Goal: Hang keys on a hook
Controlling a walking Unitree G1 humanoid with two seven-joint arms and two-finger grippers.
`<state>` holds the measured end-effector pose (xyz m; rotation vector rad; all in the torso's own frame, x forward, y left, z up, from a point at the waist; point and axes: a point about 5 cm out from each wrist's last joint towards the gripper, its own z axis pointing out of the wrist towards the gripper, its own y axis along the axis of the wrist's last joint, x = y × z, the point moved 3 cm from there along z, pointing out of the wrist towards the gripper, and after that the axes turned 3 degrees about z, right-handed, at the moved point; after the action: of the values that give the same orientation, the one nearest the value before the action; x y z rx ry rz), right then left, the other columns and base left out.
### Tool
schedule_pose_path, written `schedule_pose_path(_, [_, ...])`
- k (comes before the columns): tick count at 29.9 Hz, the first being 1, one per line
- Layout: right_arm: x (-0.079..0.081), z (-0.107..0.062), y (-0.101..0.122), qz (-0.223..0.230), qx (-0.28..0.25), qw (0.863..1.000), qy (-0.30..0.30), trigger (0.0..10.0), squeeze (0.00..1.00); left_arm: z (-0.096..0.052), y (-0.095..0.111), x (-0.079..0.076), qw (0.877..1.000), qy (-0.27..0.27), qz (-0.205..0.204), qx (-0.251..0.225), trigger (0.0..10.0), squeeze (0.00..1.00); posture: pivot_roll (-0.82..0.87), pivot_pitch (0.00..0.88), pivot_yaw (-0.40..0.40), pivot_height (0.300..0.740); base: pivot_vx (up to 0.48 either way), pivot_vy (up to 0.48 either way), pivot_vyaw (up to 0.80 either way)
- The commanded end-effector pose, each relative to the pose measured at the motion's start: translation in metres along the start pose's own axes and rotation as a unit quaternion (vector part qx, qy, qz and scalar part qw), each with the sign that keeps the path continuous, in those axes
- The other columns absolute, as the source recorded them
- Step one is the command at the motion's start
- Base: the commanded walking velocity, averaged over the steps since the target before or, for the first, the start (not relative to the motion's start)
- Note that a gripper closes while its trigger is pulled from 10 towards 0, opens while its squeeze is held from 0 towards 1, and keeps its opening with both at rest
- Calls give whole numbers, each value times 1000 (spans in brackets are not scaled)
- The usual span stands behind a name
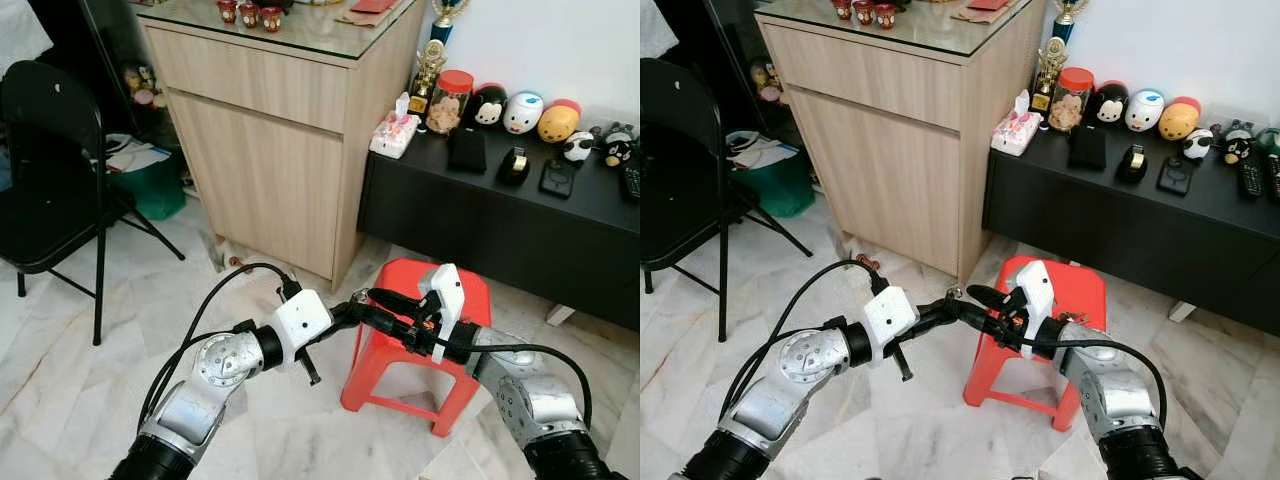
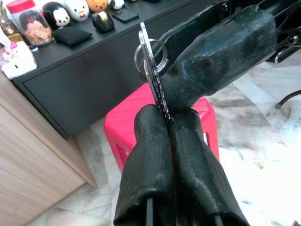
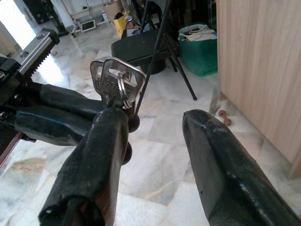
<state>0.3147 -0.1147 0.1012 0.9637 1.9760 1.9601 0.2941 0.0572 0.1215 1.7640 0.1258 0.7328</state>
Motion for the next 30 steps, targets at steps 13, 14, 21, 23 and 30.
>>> schedule_pose_path(13, [-9, 0, 7, 13, -23, 999, -35, 10000, 0, 7, 2, -7, 997, -20, 75, 28, 10000, 0, 108, 99, -32, 740, 0, 0, 0])
schedule_pose_path(14, [-11, 0, 8, 12, -26, 999, -42, 10000, 0, 6, 3, -8, 996, -27, 77, 29, 10000, 0, 111, 101, -32, 740, 0, 0, 0])
schedule_pose_path(21, [-28, 1, 18, 16, -53, 993, -102, 10000, 0, 2, 1, -15, 991, -66, 99, 53, 10000, 0, 116, 101, -34, 740, 0, 0, 0])
schedule_pose_path(23, [-33, 0, 22, 15, -59, 991, -117, 10000, 0, 0, -1, -15, 990, -71, 102, 63, 10000, 0, 117, 101, -34, 740, 0, 0, 0])
schedule_pose_path(30, [-38, 0, 23, 16, -63, 989, -131, 10000, 0, -4, -3, -14, 990, -71, 101, 73, 10000, 0, 120, 101, -34, 740, 0, 0, 0])
